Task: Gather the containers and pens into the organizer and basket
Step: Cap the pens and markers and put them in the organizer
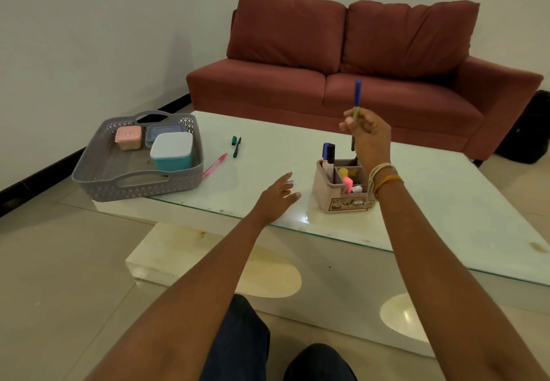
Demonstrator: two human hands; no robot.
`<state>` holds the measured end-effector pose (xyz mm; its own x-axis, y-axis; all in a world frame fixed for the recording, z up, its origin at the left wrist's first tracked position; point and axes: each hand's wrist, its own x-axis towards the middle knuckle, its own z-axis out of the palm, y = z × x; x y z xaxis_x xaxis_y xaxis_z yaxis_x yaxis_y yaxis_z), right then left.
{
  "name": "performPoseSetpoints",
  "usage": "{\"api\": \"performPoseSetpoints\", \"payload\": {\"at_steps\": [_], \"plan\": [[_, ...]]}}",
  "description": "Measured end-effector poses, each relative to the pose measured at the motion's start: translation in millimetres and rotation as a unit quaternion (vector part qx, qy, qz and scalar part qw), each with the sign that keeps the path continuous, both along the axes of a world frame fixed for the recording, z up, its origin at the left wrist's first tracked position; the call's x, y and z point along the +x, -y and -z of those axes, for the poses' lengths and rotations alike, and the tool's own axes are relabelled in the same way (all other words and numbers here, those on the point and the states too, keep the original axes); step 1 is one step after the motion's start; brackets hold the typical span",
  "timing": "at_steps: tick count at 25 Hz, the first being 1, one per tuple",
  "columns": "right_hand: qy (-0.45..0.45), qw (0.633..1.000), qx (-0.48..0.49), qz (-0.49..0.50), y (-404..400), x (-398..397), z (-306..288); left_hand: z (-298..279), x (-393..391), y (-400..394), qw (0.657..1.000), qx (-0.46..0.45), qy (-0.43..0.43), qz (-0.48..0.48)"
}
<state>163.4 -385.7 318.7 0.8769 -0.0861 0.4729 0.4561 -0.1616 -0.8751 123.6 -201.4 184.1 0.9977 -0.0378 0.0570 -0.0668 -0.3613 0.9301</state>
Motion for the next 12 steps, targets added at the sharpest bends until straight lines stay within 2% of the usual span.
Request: {"api": "performPoseSetpoints", "payload": {"at_steps": [3, 5, 8, 9, 12], "plan": [[-0.098, 0.99, -0.075, 0.061, 4.3, 33.0, 1.9, 5.2, 0.9, -4.5, 1.0, -0.003, 0.014, -0.009], [-0.155, 0.975, -0.14, 0.07, -1.2, 43.1, 17.9, 7.8, 2.2, -6.9, 0.997, -0.035, 0.02, -0.063], [-0.16, 0.95, -0.245, 0.112, -5.7, 47.8, 34.8, 10.8, 0.6, -10.4, 0.973, -0.157, 0.035, -0.168], [-0.166, 0.941, -0.271, 0.117, -4.7, 47.4, 34.4, 10.7, 0.4, -12.7, 0.965, -0.169, 0.046, -0.194], [-0.194, 0.915, -0.334, 0.119, -2.1, 43.6, 24.0, 9.5, 0.5, -24.1, 0.961, -0.108, 0.068, -0.245]]}}
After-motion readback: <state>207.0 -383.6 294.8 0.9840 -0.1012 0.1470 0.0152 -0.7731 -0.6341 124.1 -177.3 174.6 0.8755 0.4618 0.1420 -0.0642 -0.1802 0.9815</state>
